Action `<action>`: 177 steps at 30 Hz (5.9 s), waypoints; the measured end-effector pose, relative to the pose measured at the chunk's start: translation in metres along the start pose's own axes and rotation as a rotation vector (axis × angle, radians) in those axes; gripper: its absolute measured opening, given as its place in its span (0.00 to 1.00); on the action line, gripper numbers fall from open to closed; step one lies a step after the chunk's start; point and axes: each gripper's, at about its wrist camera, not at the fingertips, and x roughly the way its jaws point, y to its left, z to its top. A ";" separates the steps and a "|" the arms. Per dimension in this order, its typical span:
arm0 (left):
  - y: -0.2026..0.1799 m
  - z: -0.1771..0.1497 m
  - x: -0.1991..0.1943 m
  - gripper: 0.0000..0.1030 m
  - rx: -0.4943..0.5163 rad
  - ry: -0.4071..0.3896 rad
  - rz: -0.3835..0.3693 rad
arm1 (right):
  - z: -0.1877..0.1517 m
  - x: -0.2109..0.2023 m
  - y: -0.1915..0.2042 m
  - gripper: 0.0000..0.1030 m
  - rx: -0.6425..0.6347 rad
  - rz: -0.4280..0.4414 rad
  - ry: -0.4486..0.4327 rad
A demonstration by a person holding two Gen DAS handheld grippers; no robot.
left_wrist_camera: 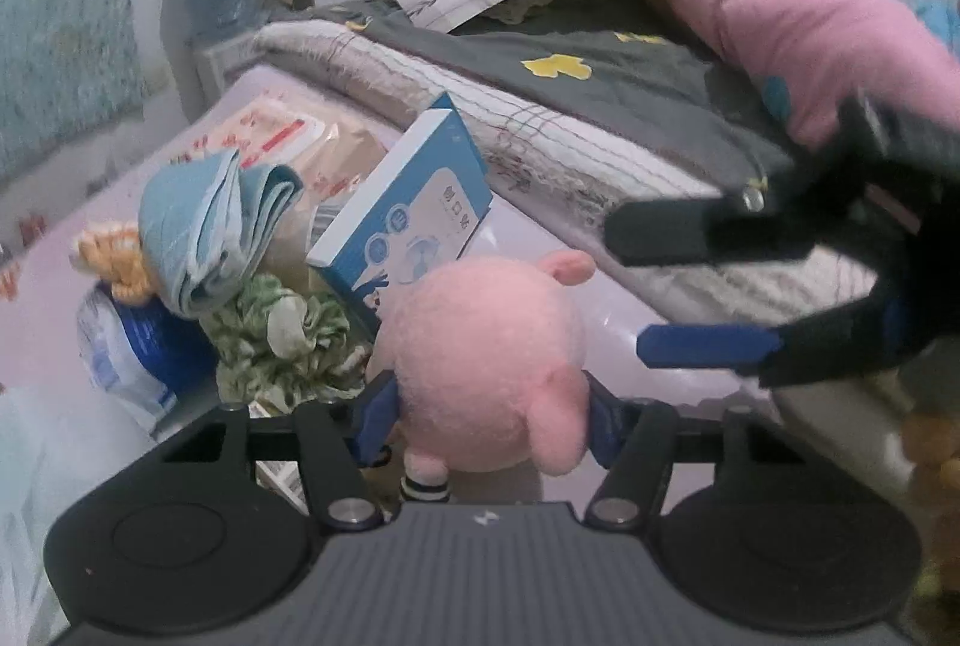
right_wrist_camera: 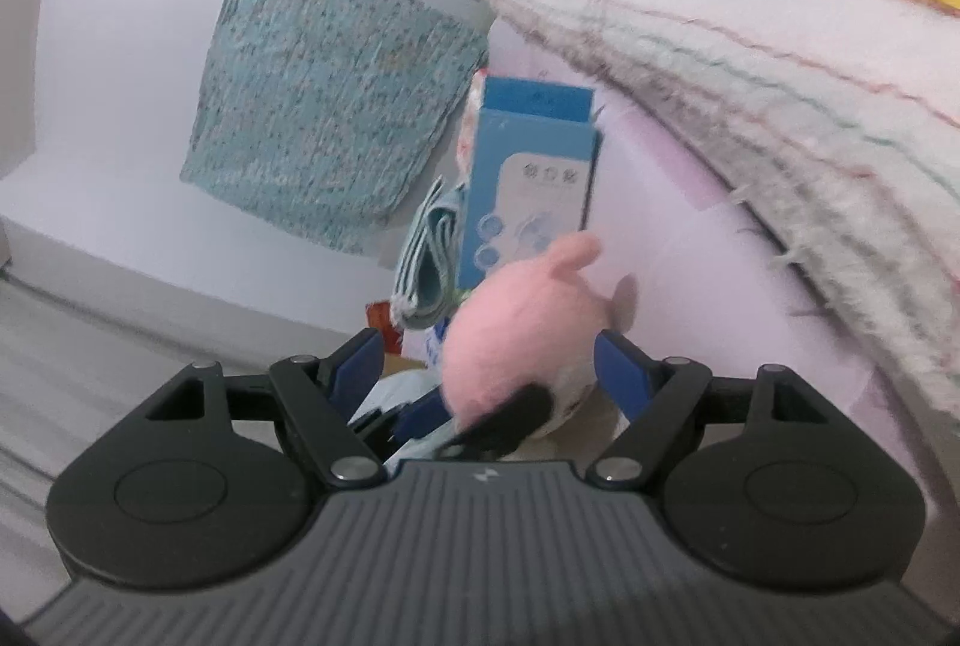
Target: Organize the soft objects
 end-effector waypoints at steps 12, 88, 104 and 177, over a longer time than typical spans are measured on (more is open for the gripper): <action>0.036 0.000 -0.037 0.59 -0.294 0.067 -0.359 | -0.005 -0.008 -0.016 0.76 0.037 0.057 -0.085; 0.226 -0.054 -0.264 0.65 -0.440 -0.271 -0.060 | -0.113 0.141 0.323 0.68 -0.599 0.170 0.322; 0.387 -0.107 -0.212 0.72 -0.700 -0.141 0.018 | -0.200 0.333 0.389 0.65 -0.749 -0.124 0.531; 0.403 -0.137 -0.211 0.74 -0.760 -0.047 0.188 | -0.194 0.467 0.357 0.72 -0.875 -0.386 0.451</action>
